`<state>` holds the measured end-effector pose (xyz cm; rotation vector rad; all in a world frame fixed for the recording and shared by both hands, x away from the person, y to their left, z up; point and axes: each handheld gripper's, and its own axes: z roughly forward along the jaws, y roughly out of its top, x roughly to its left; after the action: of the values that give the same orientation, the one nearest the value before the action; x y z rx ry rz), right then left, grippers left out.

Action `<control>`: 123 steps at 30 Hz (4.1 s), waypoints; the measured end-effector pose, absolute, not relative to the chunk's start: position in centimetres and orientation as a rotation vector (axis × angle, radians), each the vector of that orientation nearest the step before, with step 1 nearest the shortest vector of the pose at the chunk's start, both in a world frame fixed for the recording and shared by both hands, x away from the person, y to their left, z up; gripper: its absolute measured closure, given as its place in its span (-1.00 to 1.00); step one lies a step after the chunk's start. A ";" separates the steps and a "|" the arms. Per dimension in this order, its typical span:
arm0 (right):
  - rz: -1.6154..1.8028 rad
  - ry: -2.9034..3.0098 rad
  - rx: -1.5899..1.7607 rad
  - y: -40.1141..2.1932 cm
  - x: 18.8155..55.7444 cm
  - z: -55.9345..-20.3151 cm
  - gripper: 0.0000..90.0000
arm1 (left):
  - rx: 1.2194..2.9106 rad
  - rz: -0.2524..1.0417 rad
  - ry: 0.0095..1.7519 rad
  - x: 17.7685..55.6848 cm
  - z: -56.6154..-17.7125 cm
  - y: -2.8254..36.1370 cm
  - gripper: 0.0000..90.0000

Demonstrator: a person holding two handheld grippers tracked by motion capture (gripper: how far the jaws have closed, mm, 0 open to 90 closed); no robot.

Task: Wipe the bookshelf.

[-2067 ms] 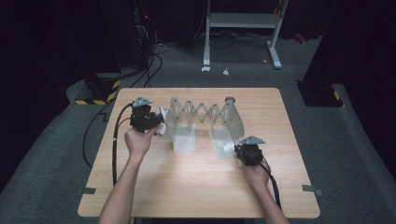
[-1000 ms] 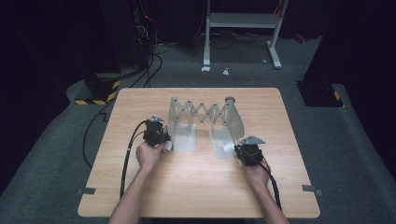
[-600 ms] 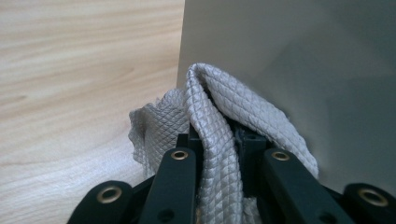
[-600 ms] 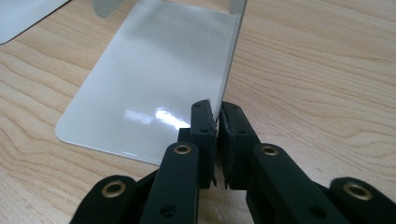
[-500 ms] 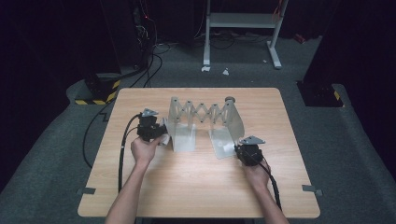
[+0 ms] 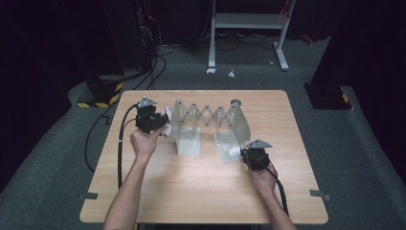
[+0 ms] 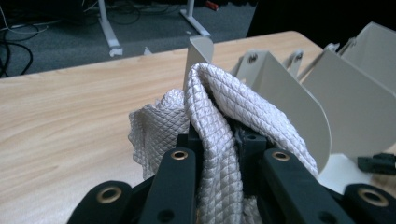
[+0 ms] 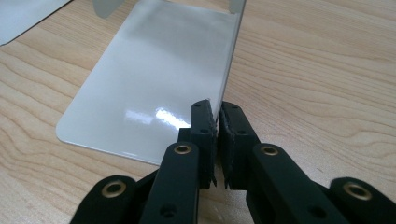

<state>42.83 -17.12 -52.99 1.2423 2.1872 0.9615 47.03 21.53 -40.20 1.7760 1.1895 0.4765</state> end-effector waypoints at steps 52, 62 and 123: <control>0.961 2.187 1.240 -17.1 42.8 -53.0 0.89 | 1.835 0.487 1.201 47.6 -42.8 21.1 0.77; 0.963 2.188 1.242 -17.1 42.8 -53.0 0.89 | 1.805 0.530 1.168 48.3 -39.8 21.2 0.77; 0.966 2.189 1.247 -17.2 42.8 -53.0 0.89 | 1.983 0.381 1.314 49.2 -50.1 20.3 0.76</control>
<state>42.84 -17.16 -53.00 1.2468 2.1890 0.9659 49.19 20.27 -50.12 1.9827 1.3143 0.3807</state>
